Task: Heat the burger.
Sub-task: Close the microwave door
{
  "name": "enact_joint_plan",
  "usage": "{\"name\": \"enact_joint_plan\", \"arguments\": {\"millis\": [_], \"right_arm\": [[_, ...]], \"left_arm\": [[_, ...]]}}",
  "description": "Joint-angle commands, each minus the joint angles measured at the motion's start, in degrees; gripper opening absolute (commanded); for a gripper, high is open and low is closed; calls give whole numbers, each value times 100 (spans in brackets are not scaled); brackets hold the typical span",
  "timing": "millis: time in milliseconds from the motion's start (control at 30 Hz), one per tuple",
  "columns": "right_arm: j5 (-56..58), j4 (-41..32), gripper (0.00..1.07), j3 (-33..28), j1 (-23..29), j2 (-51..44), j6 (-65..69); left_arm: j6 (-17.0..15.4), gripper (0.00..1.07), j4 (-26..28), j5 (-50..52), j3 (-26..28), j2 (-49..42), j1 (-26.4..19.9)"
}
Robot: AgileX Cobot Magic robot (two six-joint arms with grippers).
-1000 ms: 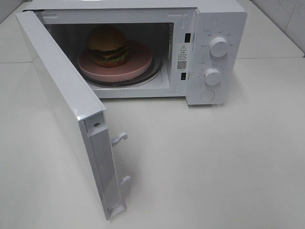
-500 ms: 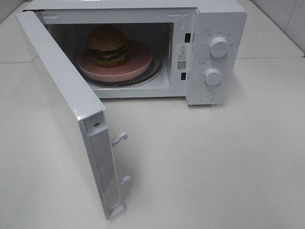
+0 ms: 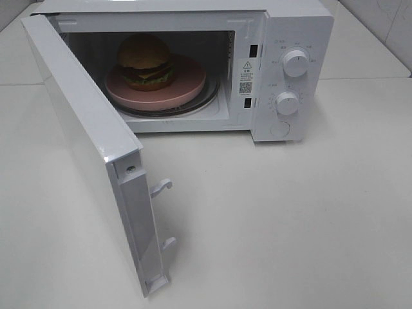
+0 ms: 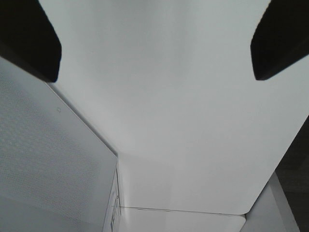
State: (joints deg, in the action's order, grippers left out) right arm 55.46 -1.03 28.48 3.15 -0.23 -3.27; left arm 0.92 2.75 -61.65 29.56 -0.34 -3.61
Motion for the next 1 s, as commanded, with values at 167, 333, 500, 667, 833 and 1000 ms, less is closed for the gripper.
{"name": "enact_joint_plan", "arguments": {"millis": [167, 333, 500, 667, 833, 1000], "right_arm": [[-34, 0, 74, -11, 0, -149, -40], [-34, 0, 74, -11, 0, -149, -40], [-34, 0, 74, -11, 0, -149, -40], [-34, 0, 74, -11, 0, -149, -40], [-34, 0, 74, -11, 0, -149, -40], [-34, 0, 74, -11, 0, -149, -40]], "left_arm": [[11, 100, 34, 29, 6, -6, -6], [11, 100, 34, 29, 6, -6, -6], [11, 100, 34, 29, 6, -6, -6], [11, 100, 143, 40, 17, 11, -6], [80, 100, 34, 418, 178, 355, -6], [74, 99, 29, 1753, 201, 1014, -6]]}}
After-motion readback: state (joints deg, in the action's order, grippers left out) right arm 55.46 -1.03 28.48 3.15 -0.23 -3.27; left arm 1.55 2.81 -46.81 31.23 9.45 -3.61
